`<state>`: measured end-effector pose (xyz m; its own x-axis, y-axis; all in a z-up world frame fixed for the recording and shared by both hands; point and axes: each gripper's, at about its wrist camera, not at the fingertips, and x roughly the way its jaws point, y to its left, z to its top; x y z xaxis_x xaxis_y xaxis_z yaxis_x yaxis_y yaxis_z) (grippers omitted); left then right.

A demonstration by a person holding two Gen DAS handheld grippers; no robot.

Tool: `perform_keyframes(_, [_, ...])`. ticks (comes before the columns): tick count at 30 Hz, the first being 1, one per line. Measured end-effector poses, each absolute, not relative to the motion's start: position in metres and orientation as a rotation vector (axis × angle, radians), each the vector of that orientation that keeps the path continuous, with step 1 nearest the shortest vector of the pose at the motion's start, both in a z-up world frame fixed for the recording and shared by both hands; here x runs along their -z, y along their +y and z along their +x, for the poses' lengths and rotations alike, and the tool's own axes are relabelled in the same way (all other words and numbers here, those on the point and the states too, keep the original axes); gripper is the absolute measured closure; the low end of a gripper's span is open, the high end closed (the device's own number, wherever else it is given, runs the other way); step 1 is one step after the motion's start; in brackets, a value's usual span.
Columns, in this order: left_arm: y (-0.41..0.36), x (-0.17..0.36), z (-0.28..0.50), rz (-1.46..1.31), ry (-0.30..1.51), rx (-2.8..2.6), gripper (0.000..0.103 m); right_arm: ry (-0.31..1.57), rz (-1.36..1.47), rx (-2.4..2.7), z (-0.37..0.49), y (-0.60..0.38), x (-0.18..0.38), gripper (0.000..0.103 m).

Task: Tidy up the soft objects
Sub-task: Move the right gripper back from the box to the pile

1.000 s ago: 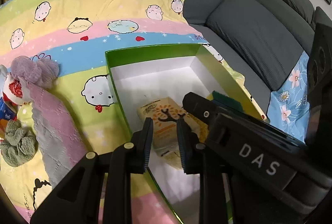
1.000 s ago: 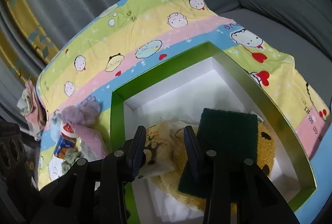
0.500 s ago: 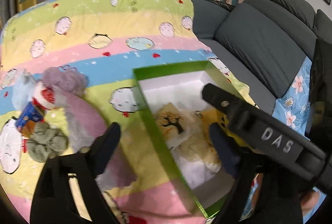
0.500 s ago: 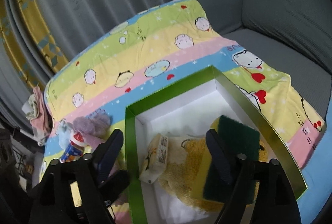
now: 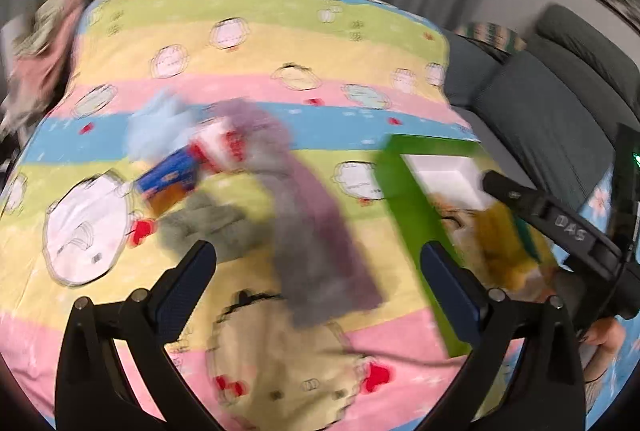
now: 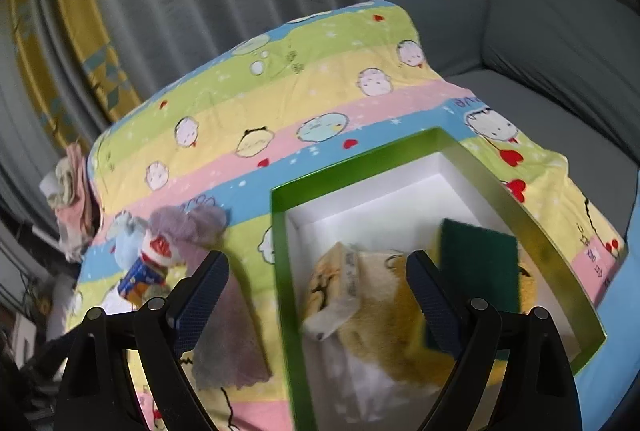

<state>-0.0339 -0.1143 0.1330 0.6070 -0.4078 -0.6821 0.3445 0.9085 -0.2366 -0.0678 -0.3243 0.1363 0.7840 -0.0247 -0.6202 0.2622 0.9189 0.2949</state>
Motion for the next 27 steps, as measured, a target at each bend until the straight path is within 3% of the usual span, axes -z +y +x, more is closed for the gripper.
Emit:
perform_keyframes(15, [0.073, -0.066, -0.032, -0.296, 0.902, 0.136, 0.001, 0.705, 0.206, -0.034, -0.055, -0.208, -0.112, 0.005])
perform_keyframes(27, [0.098, -0.055, -0.035, -0.395, 0.977, 0.108, 0.001, 0.808, 0.2, -0.17, -0.051, -0.141, -0.082, 0.005])
